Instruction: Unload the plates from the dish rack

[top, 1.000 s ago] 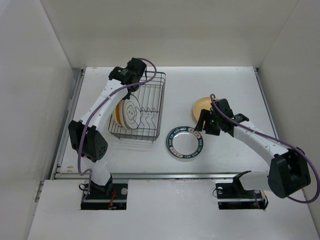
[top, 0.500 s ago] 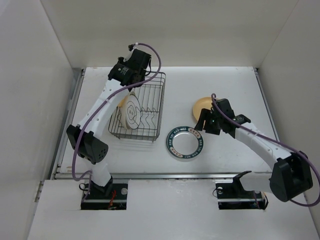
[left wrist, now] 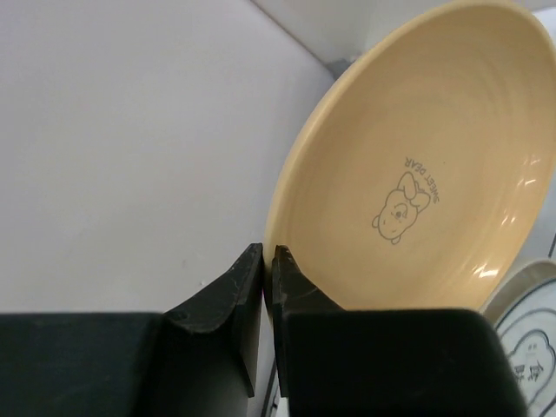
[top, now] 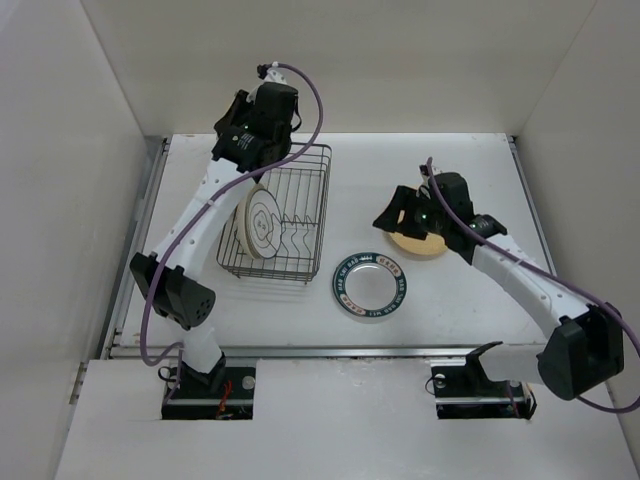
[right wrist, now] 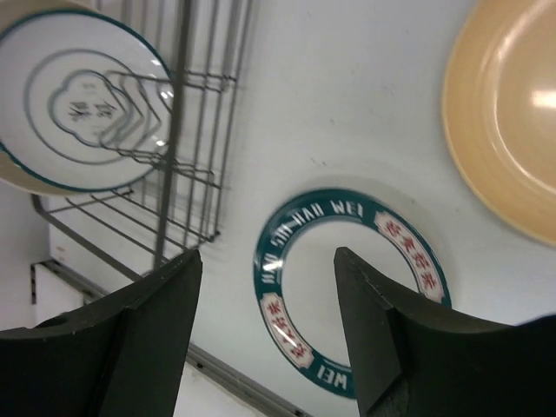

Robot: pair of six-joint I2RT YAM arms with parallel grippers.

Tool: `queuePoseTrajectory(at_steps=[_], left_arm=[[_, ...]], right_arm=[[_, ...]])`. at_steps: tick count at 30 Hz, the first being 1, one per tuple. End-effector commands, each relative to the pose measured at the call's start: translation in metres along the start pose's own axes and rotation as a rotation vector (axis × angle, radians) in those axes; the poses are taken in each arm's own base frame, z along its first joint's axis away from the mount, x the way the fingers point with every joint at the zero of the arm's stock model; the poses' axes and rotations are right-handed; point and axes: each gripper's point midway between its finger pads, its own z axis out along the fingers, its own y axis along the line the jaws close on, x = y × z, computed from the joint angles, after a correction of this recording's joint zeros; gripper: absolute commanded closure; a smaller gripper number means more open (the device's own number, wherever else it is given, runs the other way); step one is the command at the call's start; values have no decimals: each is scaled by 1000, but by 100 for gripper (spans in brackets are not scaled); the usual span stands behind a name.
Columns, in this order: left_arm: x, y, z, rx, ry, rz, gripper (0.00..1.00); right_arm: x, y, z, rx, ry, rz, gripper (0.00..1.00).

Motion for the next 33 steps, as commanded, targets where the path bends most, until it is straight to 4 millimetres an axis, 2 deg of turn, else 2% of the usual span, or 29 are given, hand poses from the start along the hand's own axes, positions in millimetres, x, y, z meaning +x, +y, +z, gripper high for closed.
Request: queuePoseTrajectory(at_steps=[1, 2, 4, 5, 6, 7, 8, 9, 10, 11, 12, 13, 14, 15, 16, 17, 18, 20, 21, 24, 26, 28, 30, 31, 32, 33], left_arm=[[-29, 32, 2, -119, -68, -95, 100], [-30, 28, 6, -129, -62, -85, 100], [-32, 33, 12, -133, -62, -111, 100], [-38, 40, 8, -125, -77, -141, 100], [-42, 35, 13, -89, -87, -149, 100], [-38, 32, 14, -58, -68, -159, 100], [-40, 28, 12, -12, -69, -171, 100], [-56, 21, 8, 101, -113, -223, 100], [-55, 15, 6, 175, -109, -239, 100], [-48, 4, -3, 265, -84, -250, 100], [-49, -8, -9, 348, -88, -251, 100], [-53, -34, -21, 511, -103, -240, 100], [-44, -46, -31, 599, -83, -207, 100], [-42, -57, -40, 675, -77, -204, 100], [-40, -75, -53, 796, -74, -187, 100], [-35, -84, -59, 847, -52, -186, 100], [-30, -93, -63, 893, -30, -169, 100], [-25, -108, -72, 979, -4, -164, 100], [-23, -113, -74, 999, 3, -160, 100], [-22, -122, -83, 1068, 13, -165, 100], [-23, -125, -90, 1109, 8, -167, 100], [-23, -133, -96, 1163, 10, -166, 100], [-22, -137, -94, 1165, 21, -161, 100], [-22, -136, -92, 1156, 22, -161, 100], [-20, -140, -88, 1145, 33, -155, 100], [-19, -139, -86, 1133, 35, -154, 100]], right_arm=[[-45, 41, 2, -124, -111, -29, 32], [-48, 44, 4, -136, -114, -41, 32], [-57, 56, 13, -184, -116, -61, 32], [-60, 61, 16, -207, -116, -76, 32], [-64, 67, 19, -232, -116, -82, 32], [-75, 83, 18, -297, -136, -115, 32], [-75, 85, 29, -314, -117, -117, 32], [-80, 92, 32, -341, -122, -138, 32], [-94, 109, 28, -403, -148, -176, 32], [-95, 109, 42, -409, -132, -175, 32], [-98, 113, 46, -422, -127, -179, 31], [-102, 117, 49, -434, -123, -182, 31], [-115, 129, 48, -460, -143, -196, 29], [-114, 127, 59, -461, -123, -193, 28], [-117, 128, 63, -462, -125, -194, 28], [-125, 134, 62, -475, -145, -202, 25], [-129, 127, 66, -454, -152, -192, 22], [-136, 126, 65, -459, -177, -197, 17], [-140, 121, 68, -452, -183, -193, 14], [-144, 112, 73, -460, -173, -188, 14], [-136, 108, 83, -466, -139, -182, 14], [-135, 107, 83, -487, -124, -185, 28], [-132, 106, 87, -494, -115, -186, 50], [-128, 101, 92, -486, -101, -178, 76], [-129, 102, 92, -491, -109, -182, 89], [-130, 95, 93, -479, -107, -174, 99]])
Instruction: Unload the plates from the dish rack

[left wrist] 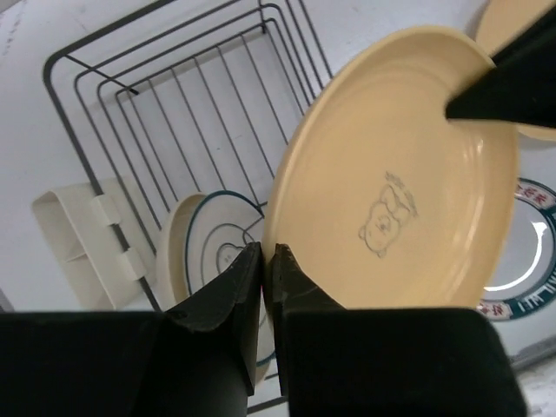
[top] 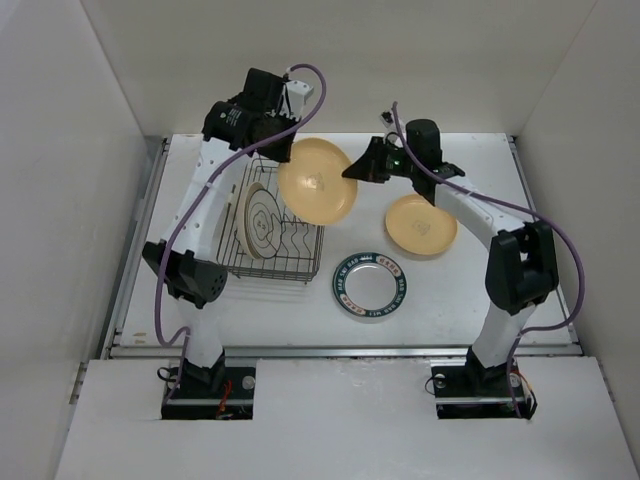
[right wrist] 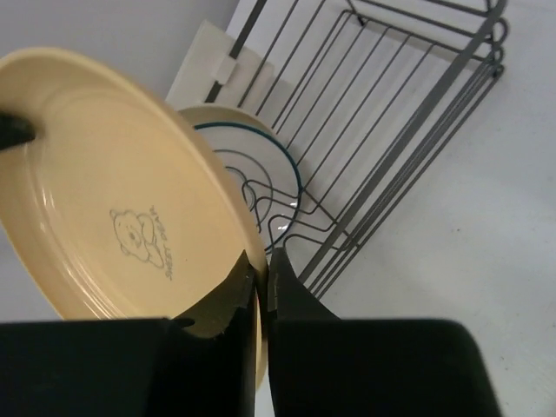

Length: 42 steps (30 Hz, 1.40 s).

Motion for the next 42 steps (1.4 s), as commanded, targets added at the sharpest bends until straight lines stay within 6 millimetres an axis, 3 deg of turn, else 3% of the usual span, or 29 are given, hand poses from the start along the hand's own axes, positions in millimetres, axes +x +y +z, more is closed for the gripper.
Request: queuePoseTrajectory(at_steps=[1, 2, 4, 6, 7, 9, 10, 14, 15, 16, 20, 22, 23, 25, 26, 31, 34, 35, 40, 42], left_arm=[[-7, -11, -6, 55, -31, -22, 100], [-7, -8, -6, 39, -31, -22, 97], [-6, -2, -6, 1, -29, -23, 78], [-1, 3, -4, -23, -9, -14, 43], [-1, 5, -4, -38, -8, -14, 13], [1, 15, -10, -96, -4, -15, 5], [6, 18, -6, -112, 15, -14, 0], [6, 38, -17, -226, 8, -4, 0], [7, 52, -21, -308, 13, -5, 0], [8, 59, -24, -356, 16, -5, 0], [22, 90, -32, -541, 89, 42, 1], [40, 96, -26, -581, 160, 61, 1], [47, 99, -28, -585, 183, 59, 3], [64, 97, -17, -570, 241, 65, 3], [67, 97, -15, -569, 254, 68, 3], [68, 99, -14, -590, 251, 59, 4], [65, 101, -16, -602, 243, 57, 4], [65, 101, -16, -602, 243, 57, 4], [73, 102, -13, -610, 269, 65, 4], [73, 102, -13, -610, 269, 65, 4]], right_arm=[[-20, 8, 0, -32, -61, -44, 100], [-13, 3, 1, -27, -53, -37, 100], [-19, 3, -6, -29, -76, -20, 100], [-23, -13, -15, 6, -111, 28, 100], [-26, -13, -21, 11, -121, 78, 100], [-29, -35, -34, 58, -154, 139, 100], [-34, -35, -43, 58, -178, 146, 100], [-35, -62, -73, 145, -235, 205, 100], [-34, -70, -80, 183, -246, 223, 100], [-26, -97, -93, 293, -255, 280, 100], [-6, -141, -139, 566, -277, 312, 100], [7, -157, -157, 662, -275, 327, 100], [23, -172, -169, 742, -264, 358, 100], [34, -181, -180, 794, -268, 373, 100], [48, -192, -188, 850, -253, 395, 100], [64, -213, -205, 981, -262, 449, 99], [73, -222, -205, 1014, -250, 466, 85], [75, -227, -207, 1039, -256, 474, 68], [91, -238, -210, 1098, -193, 477, 34], [94, -238, -212, 1104, -177, 474, 33]])
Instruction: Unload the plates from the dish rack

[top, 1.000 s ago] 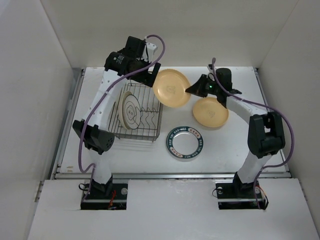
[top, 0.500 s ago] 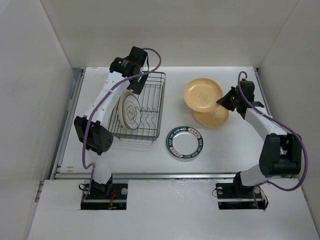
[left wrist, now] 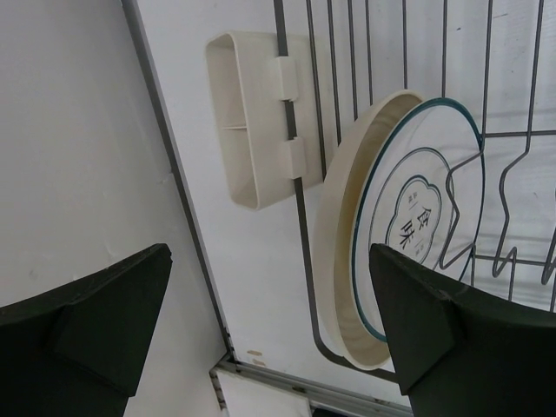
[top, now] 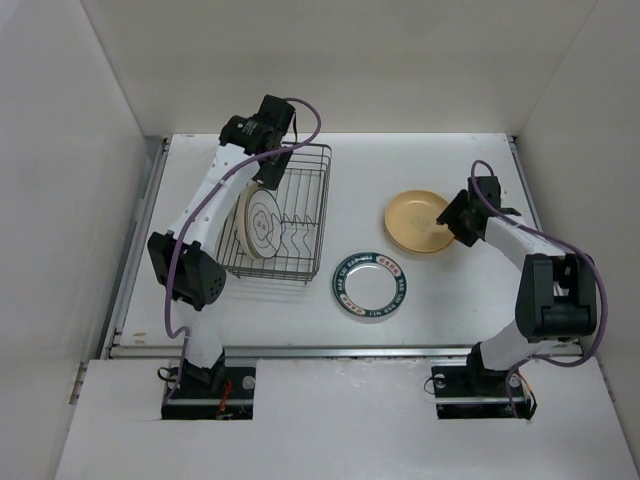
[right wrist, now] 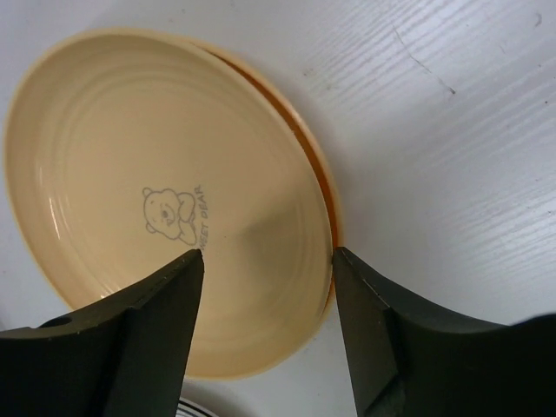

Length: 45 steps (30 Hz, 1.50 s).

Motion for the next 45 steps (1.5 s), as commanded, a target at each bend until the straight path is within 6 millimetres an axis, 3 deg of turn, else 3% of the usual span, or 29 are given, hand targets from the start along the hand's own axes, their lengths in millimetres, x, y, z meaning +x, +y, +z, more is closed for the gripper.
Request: queuePoseTrajectory(at_steps=[1, 6, 9, 15, 27, 34, 39, 42, 45], left_arm=[[3, 12, -16, -16, -29, -24, 4], [10, 2, -14, 33, -4, -6, 4], [12, -1, -13, 47, 3, -1, 8], [18, -20, -14, 90, 17, 39, 34], [31, -1, 4, -118, 76, 54, 58], [26, 0, 1, -133, 56, 50, 61], [42, -13, 20, -125, 141, 113, 64], [45, -19, 21, -92, 165, 128, 64], [49, -26, 24, -59, 191, 143, 73]], right_arm=[[-8, -6, 0, 38, -21, -5, 33], [-1, -17, -1, 69, -17, -17, 31], [-3, -14, -9, 47, -28, -15, 31], [-9, -9, -19, 12, -56, -38, 31], [-9, -11, -41, -17, -93, -43, 33], [-11, -10, -44, -28, -107, -51, 33], [-11, -10, -44, -28, -107, -51, 33], [-12, -9, -46, -33, -115, -59, 33], [-12, -9, -46, -33, -115, -59, 33]])
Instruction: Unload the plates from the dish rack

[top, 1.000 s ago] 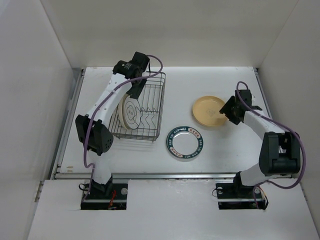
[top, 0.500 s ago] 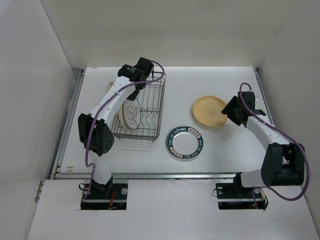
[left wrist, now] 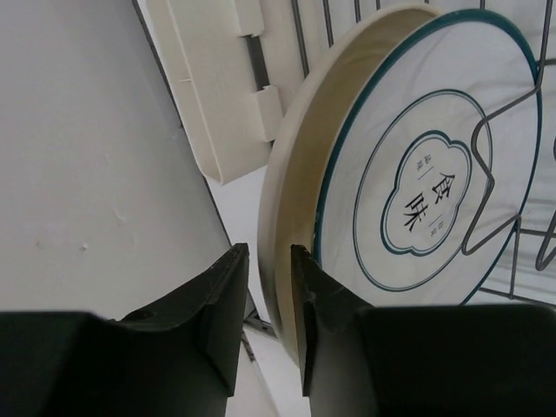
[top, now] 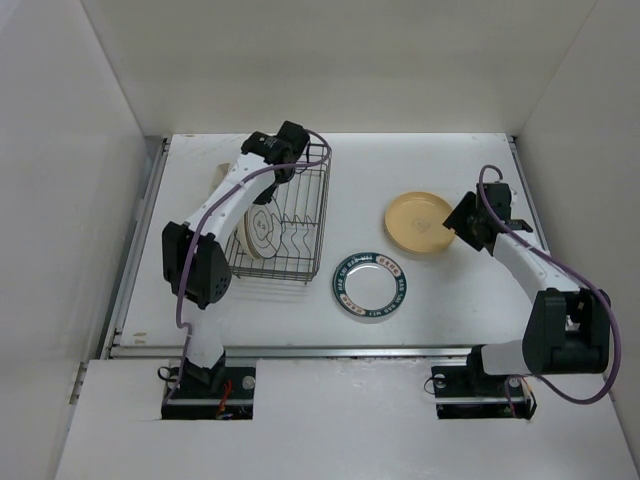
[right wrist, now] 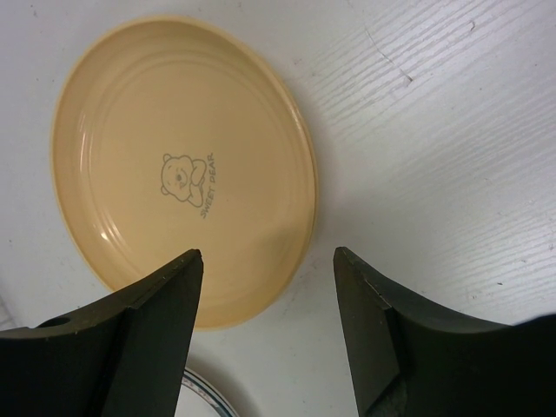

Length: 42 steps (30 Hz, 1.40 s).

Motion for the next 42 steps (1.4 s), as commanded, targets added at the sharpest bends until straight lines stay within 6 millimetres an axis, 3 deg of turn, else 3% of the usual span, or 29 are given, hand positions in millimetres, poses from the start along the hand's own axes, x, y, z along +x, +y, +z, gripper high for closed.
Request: queuePoseTrajectory(at_steps=[1, 2, 3, 4, 7, 10, 11, 16, 26, 30, 35, 36, 37, 38, 39, 42], left_arm=[[8, -5, -2, 25, 45, 29, 77], [8, -6, -1, 25, 53, 35, 83], [10, -6, -1, 25, 60, 41, 96], [7, -5, -3, 25, 52, 24, 100], [5, -2, -6, 25, 52, 13, 100], [-6, 20, -23, -28, 11, -29, 100], [-18, 32, -34, -46, -32, -64, 100], [-33, 77, -53, -235, -93, -126, 100], [-62, 119, -89, -429, -221, -155, 100], [-81, 143, -108, -519, -303, -221, 100], [-106, 167, -134, -604, -408, -309, 100], [-108, 170, -137, -617, -419, -328, 100], [-111, 173, -142, -612, -446, -357, 100], [-116, 171, -147, -594, -479, -387, 100], [-118, 174, -153, -574, -513, -429, 100], [-132, 158, -160, -404, -630, -512, 100]], right_arm=[[-9, 1, -6, -13, -38, -6, 33], [-11, 2, -6, -18, -45, -5, 33], [-11, 2, -6, -19, -45, -5, 33], [-11, 2, -6, -19, -45, -5, 33], [-10, 4, -6, -26, -40, -5, 33], [-12, 5, -6, -31, -47, -4, 33], [-14, 9, -7, -44, -49, -4, 33], [-14, 9, -7, -44, -49, -4, 33], [-21, 19, -10, -82, -48, -32, 33], [-21, 39, -14, -189, -33, -84, 33], [-33, 81, -47, -397, -99, -161, 27], [-37, 87, -54, -429, -121, -164, 24], [-43, 98, -63, -489, -146, -172, 8], [-49, 105, -74, -526, -173, -177, 8], [-49, 112, -81, -562, -185, -187, 0], [-55, 133, -100, -688, -212, -194, 0]])
